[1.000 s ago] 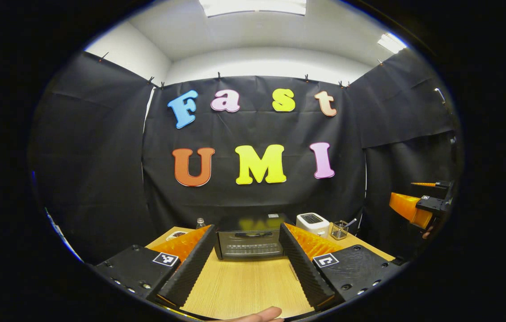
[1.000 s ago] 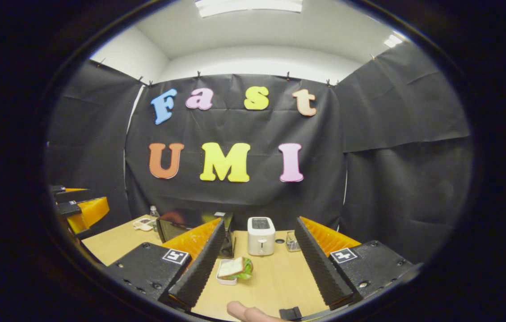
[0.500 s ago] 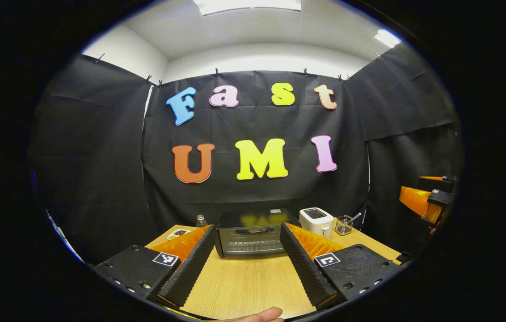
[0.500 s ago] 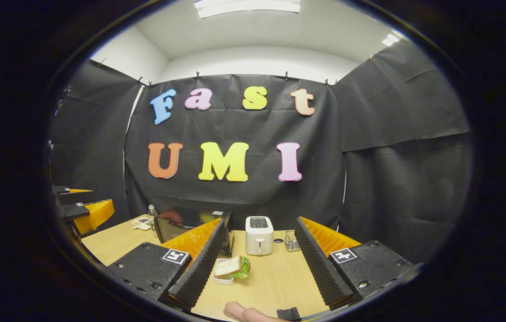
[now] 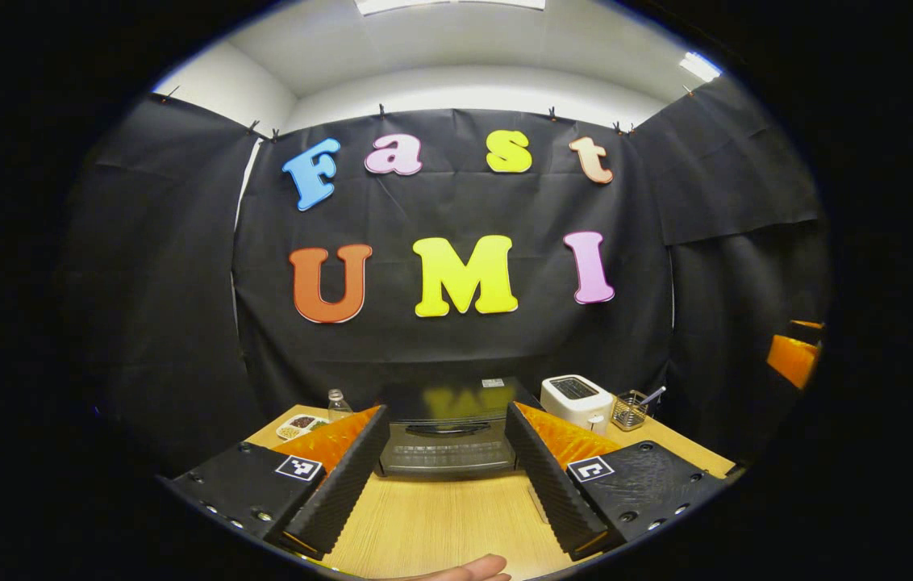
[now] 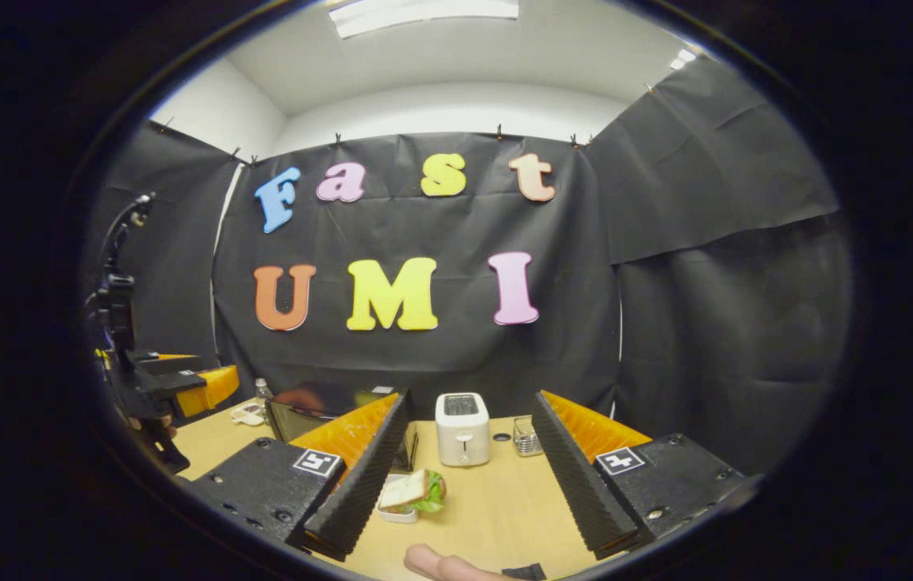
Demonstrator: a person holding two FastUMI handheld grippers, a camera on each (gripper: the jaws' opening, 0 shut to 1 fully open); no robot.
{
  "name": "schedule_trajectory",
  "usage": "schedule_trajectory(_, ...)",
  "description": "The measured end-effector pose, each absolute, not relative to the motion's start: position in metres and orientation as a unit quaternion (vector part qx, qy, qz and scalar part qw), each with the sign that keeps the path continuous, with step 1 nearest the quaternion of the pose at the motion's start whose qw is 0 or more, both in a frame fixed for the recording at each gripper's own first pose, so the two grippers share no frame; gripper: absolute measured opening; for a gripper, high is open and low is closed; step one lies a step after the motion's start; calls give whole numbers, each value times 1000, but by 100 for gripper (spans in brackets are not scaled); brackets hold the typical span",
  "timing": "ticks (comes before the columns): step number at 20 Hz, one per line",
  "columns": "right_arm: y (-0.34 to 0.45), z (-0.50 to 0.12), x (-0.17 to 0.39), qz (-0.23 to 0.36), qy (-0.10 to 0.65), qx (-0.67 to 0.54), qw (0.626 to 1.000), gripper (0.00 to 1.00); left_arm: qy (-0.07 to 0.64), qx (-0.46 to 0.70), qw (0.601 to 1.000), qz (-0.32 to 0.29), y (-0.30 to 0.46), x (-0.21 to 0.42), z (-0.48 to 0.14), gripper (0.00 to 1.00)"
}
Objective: Open the electric oven with the left hand, put the food in, and close the electric oven.
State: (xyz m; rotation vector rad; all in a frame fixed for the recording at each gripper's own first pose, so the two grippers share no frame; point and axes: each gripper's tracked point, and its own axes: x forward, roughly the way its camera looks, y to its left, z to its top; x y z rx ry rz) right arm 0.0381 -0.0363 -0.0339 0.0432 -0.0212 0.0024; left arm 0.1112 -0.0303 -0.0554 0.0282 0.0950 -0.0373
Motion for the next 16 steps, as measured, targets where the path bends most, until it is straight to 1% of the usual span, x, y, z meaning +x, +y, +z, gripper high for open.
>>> schedule_trajectory(1, -43, -35, 42, -4, -12, 18, 1000, 90, 60, 14, 998, -22, -34, 128, -63, 95)
schedule_trajectory(2, -50, -37, 45, -10, -13, 14, 1000, 90, 71, 14, 997, -27, -38, 144, -69, 95)
schedule_trajectory(3, -57, -38, 48, -16, -11, 10, 1000, 100, 81, 15, 996, -31, -43, 161, -77, 94)
schedule_trajectory(4, -63, -39, 50, -18, -12, 9, 1000, 100, 93, 16, 995, -33, -45, 178, -86, 84)
schedule_trajectory(5, -69, -40, 52, -21, -12, 8, 1000, 100, 108, 18, 994, -30, -45, 194, -96, 84)
schedule_trajectory(6, -76, -42, 54, -26, -12, 8, 1000, 100, 120, 21, 992, -23, -44, 210, -106, 95)
schedule_trajectory(8, -87, -45, 58, -34, -12, 8, 999, 100, 139, 38, 990, -10, -41, 239, -127, 97)
schedule_trajectory(11, -97, -52, 63, -40, -10, 9, 999, 100, 179, 52, 982, 5, -31, 273, -161, 97)
schedule_trajectory(16, -102, -65, 69, -36, 0, 20, 999, 100, 225, 20, 974, -3, -20, 302, -194, 96)
